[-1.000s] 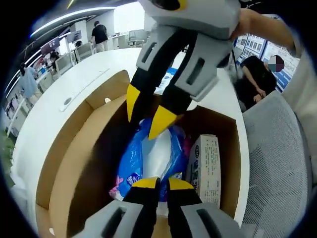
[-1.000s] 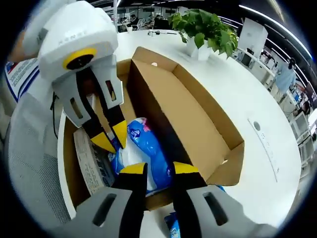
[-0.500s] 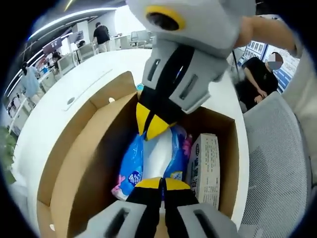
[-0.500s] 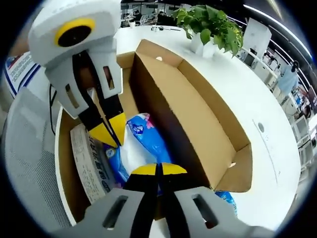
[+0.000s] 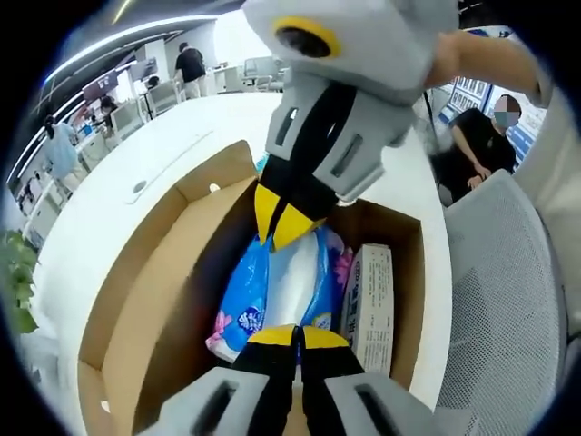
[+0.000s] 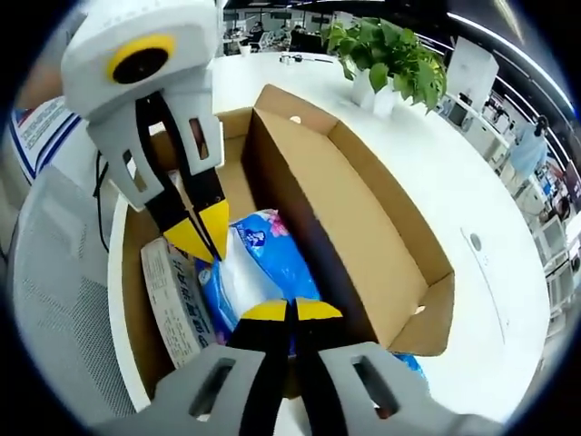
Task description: Operate the shoe box by opening the lid, removing the specified soft item, and placing it in the target area until the item is outside and the box remains undamaged.
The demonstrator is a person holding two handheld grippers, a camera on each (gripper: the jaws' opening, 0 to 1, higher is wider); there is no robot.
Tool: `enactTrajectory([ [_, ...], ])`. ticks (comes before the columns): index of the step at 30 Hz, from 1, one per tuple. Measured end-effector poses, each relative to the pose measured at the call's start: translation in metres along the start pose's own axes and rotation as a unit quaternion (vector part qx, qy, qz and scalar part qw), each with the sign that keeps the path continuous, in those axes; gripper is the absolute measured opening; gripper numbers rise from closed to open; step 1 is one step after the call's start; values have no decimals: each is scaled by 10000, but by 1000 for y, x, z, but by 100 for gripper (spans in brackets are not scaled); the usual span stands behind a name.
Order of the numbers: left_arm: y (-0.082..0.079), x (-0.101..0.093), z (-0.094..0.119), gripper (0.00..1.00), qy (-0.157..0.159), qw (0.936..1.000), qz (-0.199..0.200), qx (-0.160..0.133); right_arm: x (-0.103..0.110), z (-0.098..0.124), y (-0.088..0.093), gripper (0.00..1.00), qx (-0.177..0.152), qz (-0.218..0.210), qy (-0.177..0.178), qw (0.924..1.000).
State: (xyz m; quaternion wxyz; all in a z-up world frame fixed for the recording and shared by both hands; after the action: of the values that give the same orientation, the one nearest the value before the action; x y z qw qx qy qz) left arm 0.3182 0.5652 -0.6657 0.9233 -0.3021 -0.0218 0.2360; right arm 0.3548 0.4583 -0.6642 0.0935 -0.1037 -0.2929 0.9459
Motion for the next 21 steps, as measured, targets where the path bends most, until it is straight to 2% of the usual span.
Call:
enactTrajectory([
  [13, -8, 2, 31, 0, -208, 9998, -46, -65, 1, 19, -21, 0, -211, 158, -43, 9996],
  [21, -20, -3, 52, 0, -297, 9995, -85, -99, -1, 37, -33, 0, -347, 298, -35, 9989],
])
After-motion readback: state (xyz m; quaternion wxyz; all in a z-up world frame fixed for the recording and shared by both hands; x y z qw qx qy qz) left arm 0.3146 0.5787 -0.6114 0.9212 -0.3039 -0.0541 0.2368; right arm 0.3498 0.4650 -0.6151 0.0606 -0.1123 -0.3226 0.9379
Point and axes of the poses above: the point that each gripper's makers call its tool centre point, and the gripper's own axes: z roughly backward along the fingers, x roughly to its left, y roughly out of its underside, the point moved 7 cm from there along z, roughly backward along the fingers, and after that the axes turned 6 degrees about z, right-handed, at the moved point
